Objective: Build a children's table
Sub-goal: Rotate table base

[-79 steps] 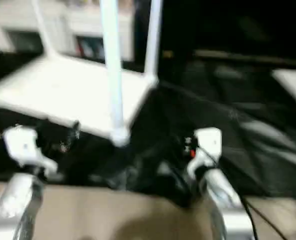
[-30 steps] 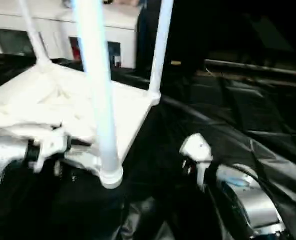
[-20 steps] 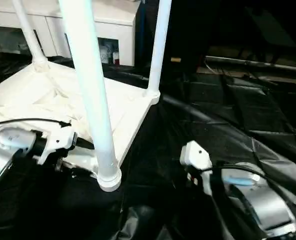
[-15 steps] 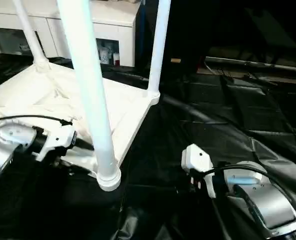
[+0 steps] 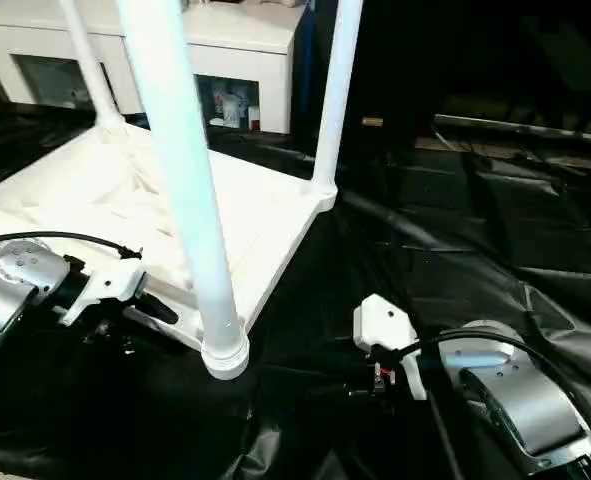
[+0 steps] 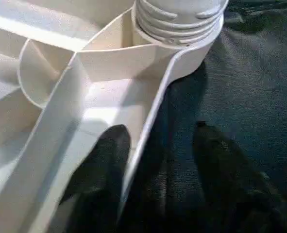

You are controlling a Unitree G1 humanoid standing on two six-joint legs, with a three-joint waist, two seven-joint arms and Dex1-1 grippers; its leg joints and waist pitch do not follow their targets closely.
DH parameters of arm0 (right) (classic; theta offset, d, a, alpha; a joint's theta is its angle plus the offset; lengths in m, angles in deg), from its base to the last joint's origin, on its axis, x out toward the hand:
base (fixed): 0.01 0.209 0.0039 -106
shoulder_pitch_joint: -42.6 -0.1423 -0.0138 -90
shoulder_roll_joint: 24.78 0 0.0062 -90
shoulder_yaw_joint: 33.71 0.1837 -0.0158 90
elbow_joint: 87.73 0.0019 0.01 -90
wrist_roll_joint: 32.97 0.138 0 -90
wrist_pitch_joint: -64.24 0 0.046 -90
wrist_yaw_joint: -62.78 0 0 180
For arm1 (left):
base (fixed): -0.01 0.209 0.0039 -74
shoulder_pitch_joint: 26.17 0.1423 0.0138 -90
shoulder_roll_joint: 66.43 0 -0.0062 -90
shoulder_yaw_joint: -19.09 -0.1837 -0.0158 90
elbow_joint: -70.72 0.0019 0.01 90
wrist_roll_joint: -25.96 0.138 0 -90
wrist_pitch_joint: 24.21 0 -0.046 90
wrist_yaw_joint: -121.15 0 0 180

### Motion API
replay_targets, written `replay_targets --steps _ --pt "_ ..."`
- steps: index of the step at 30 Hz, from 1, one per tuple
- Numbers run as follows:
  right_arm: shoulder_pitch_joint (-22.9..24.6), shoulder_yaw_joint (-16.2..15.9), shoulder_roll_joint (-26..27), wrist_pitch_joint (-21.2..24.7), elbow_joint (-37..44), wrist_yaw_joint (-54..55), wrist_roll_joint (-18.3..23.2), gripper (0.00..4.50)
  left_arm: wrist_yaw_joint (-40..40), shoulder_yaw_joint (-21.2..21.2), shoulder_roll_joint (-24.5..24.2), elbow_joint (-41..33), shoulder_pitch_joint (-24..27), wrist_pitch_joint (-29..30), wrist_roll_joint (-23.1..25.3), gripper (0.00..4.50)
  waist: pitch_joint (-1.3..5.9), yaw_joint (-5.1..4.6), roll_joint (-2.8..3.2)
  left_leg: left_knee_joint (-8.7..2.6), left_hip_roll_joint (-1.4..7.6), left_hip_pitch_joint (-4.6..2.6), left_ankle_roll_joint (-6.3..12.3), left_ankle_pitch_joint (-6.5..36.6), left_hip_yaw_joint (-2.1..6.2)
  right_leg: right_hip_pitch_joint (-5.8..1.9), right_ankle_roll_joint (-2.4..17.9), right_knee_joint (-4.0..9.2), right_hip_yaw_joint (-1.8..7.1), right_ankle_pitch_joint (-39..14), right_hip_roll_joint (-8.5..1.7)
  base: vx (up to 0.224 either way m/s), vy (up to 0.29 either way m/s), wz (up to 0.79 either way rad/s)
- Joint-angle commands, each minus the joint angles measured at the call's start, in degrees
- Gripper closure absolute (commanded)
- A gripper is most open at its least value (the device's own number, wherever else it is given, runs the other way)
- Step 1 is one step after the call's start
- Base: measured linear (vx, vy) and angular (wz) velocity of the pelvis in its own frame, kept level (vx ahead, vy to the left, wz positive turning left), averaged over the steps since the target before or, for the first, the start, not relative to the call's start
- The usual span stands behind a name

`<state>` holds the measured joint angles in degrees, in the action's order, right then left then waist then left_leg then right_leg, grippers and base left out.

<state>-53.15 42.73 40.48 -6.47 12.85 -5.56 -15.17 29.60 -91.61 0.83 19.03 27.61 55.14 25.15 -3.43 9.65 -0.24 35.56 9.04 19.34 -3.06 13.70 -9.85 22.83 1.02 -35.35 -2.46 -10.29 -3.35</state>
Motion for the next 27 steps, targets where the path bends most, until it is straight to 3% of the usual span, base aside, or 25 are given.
replay_targets --steps 1,5,8,11,12,16,18,24,25,26,27 --pt "-0.18 0.02 -0.7 -0.32 0.56 -0.69 -0.19 1.48 0.22 -0.24 0.55 1.94 -1.51 -2.11 1.29 2.52 3.33 0.34 0.9 -5.39 4.64 -0.08 -0.28 10.88 1.87 -2.47 13.58 3.77 3.28 -12.86 -6.05 0.0 0.0 0.0" --pt "-0.18 -0.31 -0.74 -0.33 0.59 -0.48 -0.21 1.48 0.42 -0.4 1.3 4.34 -2.76 -3.5 1.92 2.65 3.41 0.39 0.95 -5.4 4.75 -0.04 -0.45 10.88 1.87 -2.58 13.9 3.71 3.28 -11.9 -6.14 0.0 0.0 0.0" --pt "-0.24 -0.44 -0.63 -0.37 0.61 -0.32 -0.38 1.48 0.32 -0.76 1.65 5.75 -3.45 -4.6 2.42 3.08 3.42 0.42 1.03 -5.4 4.75 -0.01 -0.5 10.78 1.89 -2.57 14.0 3.67 3.24 -11.49 -6.09 0.0 0.0 0.0" --pt "-0.3 -0.46 -0.56 -0.47 0.54 -0.31 -0.56 1.48 0.25 -1.07 1.98 6.66 -3.98 -5.22 2.98 3.1 3.34 0.45 1.01 -5.42 4.8 0.04 -0.56 11.11 1.87 -2.62 14.02 3.73 3.29 -12.04 -6.23 0.0 0.0 0.0" --pt "-0.35 -0.44 -0.51 -0.55 0.4 -0.35 -0.63 1.48 0.26 -1.11 2.13 7.03 -4.18 -5.4 3.15 3.43 3.4 0.5 0.97 -5.4 4.78 0.05 -0.51 10.9 1.88 -2.66 13.87 3.77 3.32 -12.31 -6.25 0.0 0.0 0.0" --pt "-0.63 -0.43 -0.3 -0.8 -0.13 -0.42 -0.75 1.48 0.08 -1.29 2.63 8.53 -4.91 -5.86 4.06 3.5 3.39 0.57 1.12 -5.44 4.86 0.09 -0.57 10.73 1.95 -2.63 13.64 3.82 3.32 -12.92 -6.32 0.0 0.0 0.0" --pt "-0.89 -0.41 0.07 -1.02 -0.61 -0.14 -0.8 1.48 -0.32 -1.61 2.55 8.07 -4.37 -3.1 4.6 3.83 3.45 0.51 1.14 -5.4 4.85 0.09 -0.59 10.64 1.95 -2.66 13.72 3.71 3.3 -12.42 -6.29 0.0 0.0 0.0" --pt "-1.2 0.51 1.93 -2.14 -1.84 2.17 -1.02 1.48 -0.97 -1.46 2.02 4.47 -0.78 2.34 4.55 4.15 3.39 0.04 1.23 -5.62 4.94 0.42 -0.79 10.63 2.11 -2.75 14.41 3.53 3.22 -11.91 -6.47 0.0 0.0 0.0" --pt "-1.29 0.68 2.3 -2.44 -2.18 2.67 -1.19 1.48 -1.13 -1.52 1.92 3.71 -0.25 3.24 4.65 4.17 3.44 0.03 1.25 -5.54 4.83 0.18 -0.63 11.04 1.99 -2.61 14.09 3.89 3.24 -13.42 -6.46 0.0 0.0 0.0" --pt "-1.65 1.07 3.07 -3.05 -3.09 4.17 -1.85 1.48 -1.8 -1.65 1.92 1.94 0.7 5.65 4.82 4.17 3.43 -0.18 0.62 -5.55 4.87 0.13 -0.58 10.46 1.85 -2.67 14.01 3.87 3.35 -13.17 -6.51 0.0 0.0 0.0" --pt "-2.59 1.8 4.54 -3.36 -4.94 7.1 -2.9 1.48 -3.92 -1.64 2.4 -0.58 1.87 10.46 5.68 4.27 3.35 -0.25 0.76 -5.59 4.79 0.28 -0.44 9.55 1.86 -2.58 13.99 3.77 3.33 -13.24 -6.4 0.0 0.0 0.0"
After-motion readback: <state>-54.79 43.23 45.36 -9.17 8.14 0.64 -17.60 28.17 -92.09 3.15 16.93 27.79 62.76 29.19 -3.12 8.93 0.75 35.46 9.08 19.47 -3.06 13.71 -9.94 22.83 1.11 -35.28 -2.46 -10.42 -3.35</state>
